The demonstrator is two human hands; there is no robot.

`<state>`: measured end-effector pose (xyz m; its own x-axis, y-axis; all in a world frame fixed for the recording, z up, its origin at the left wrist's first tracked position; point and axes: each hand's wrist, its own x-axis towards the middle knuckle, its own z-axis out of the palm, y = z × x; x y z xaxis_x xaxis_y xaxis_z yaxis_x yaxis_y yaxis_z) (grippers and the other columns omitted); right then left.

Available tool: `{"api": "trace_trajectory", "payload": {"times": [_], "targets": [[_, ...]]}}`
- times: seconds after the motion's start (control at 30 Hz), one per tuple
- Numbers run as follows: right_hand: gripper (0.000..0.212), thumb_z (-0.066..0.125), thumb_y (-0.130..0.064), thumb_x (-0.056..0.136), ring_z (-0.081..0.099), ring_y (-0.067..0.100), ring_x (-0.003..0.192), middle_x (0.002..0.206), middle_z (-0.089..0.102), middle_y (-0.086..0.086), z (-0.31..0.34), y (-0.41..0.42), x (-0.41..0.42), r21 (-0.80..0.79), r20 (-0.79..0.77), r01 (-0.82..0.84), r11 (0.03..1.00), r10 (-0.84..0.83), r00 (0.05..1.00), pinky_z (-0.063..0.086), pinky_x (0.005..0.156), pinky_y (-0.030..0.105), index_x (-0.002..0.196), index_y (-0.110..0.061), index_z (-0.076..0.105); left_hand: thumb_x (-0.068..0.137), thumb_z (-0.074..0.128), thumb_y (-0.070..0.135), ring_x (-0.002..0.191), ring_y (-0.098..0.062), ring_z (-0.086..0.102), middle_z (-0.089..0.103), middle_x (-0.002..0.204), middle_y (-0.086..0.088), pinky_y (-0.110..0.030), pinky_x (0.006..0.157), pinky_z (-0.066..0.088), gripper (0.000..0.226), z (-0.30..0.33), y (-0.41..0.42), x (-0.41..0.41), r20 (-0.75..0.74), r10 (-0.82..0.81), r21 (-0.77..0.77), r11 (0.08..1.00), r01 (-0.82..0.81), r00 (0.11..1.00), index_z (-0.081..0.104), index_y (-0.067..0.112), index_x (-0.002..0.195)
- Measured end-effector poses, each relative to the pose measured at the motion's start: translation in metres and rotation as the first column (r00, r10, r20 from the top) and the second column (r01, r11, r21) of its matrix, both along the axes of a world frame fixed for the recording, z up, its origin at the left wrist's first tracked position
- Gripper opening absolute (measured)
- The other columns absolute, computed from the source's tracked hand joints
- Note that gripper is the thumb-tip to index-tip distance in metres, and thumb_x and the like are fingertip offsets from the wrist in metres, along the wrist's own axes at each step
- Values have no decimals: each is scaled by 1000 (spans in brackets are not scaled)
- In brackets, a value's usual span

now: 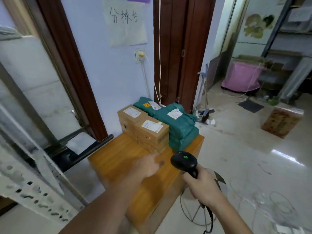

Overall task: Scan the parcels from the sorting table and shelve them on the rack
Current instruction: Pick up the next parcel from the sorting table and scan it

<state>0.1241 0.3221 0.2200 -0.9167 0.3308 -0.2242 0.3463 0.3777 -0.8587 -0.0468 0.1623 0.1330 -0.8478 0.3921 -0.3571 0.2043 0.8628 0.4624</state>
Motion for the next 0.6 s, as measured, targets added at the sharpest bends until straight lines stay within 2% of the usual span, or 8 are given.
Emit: {"api": "trace_trajectory", "payload": {"times": [0.13,0.2,0.3,0.37,0.43,0.5,0.53,0.6], "targets": [[10,62,-26,86,56,15,54,54,56,-5,-13,21,-69,-1,9,-72,997,72,997,43,55,29,78,-28,56,100,49,70,151,-26,41,42,166,-2,-50,124,34,76,-16,19,-59,1,92,-1,996,-92,996,40,25,161],[9,63,-25,88,57,13,56,59,59,-3,-17,30,-101,9,16,-100,995,100,995,44,53,27,81,-27,57,98,52,71,158,-28,30,28,173,0,-52,127,29,85,-23,28,-89,-4,123,-9,992,-123,992,28,26,167],[9,64,-25,91,61,12,65,69,64,-4,-20,42,-145,27,25,-125,992,124,992,41,56,22,85,-30,58,100,60,56,164,-30,8,4,178,0,-52,132,16,95,-32,44,-125,16,206,24,978,-207,978,7,22,170],[9,65,-26,90,61,11,64,66,64,-4,-22,50,-170,11,24,-142,990,141,990,42,58,24,87,-31,59,98,62,55,163,-31,8,5,178,-4,-50,132,15,100,-39,54,-147,54,333,104,936,-337,941,4,17,170],[7,65,-26,90,60,9,57,61,63,-5,-26,59,-193,-10,37,-164,986,164,986,43,57,25,88,-31,60,82,60,81,159,-33,24,21,175,-6,-52,129,26,116,-59,64,-168,171,491,208,829,-519,854,14,20,169],[6,65,-28,91,59,7,53,61,64,-5,-32,68,-213,-18,76,-203,979,204,976,44,55,24,90,-32,61,57,55,104,149,-31,44,40,167,-2,-54,122,38,135,-87,71,-188,323,620,315,642,-699,715,28,27,165],[6,65,-28,91,59,8,53,60,64,-4,-35,73,-223,-29,90,-223,974,225,970,45,55,25,91,-31,61,54,58,105,145,-32,49,46,162,-2,-54,120,41,137,-88,75,-192,413,643,351,540,-765,644,33,26,163],[6,66,-26,90,56,11,50,53,59,-6,-42,82,-243,-65,99,-259,964,264,959,45,55,28,89,-29,61,73,69,87,141,-35,52,51,157,-7,-53,120,40,117,-82,84,-194,553,664,369,346,-863,503,35,20,162]]}}
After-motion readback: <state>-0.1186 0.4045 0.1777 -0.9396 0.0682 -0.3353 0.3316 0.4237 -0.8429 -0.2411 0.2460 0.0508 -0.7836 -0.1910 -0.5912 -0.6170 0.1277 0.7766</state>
